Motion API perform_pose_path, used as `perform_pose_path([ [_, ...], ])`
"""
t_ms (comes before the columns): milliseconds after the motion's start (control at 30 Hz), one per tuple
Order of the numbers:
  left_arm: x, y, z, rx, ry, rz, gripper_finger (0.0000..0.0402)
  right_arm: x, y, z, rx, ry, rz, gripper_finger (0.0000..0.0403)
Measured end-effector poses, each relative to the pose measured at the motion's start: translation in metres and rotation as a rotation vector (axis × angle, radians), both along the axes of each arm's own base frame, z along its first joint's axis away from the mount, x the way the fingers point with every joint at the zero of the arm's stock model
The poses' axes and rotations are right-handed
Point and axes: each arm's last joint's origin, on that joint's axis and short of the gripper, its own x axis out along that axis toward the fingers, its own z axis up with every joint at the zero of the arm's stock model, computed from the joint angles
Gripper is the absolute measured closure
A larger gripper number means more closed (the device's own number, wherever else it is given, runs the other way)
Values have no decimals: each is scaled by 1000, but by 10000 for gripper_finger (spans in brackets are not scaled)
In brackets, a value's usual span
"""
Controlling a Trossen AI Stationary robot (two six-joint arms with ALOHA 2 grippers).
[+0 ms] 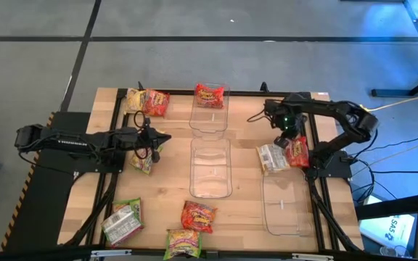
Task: Sort Maruchan noodles
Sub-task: Put the orange noodle pack into the top transparent bin
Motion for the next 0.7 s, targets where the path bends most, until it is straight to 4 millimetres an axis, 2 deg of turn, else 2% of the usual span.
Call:
perform_pose_path([
  [167,1,0,3,3,-28,0,385,4,-4,20,-53,-57,16,403],
  [300,1,0,3,4,-36,0,385,4,-2,20,-22,-82,-40,401],
  [400,1,0,3,4,-36,0,385,2,0,14,-6,-58,-53,382],
  [533,1,0,3,4,-36,0,385,-3,3,2,6,0,-76,307],
  [700,1,0,3,3,-35,0,385,-6,5,-13,27,82,-78,173],
])
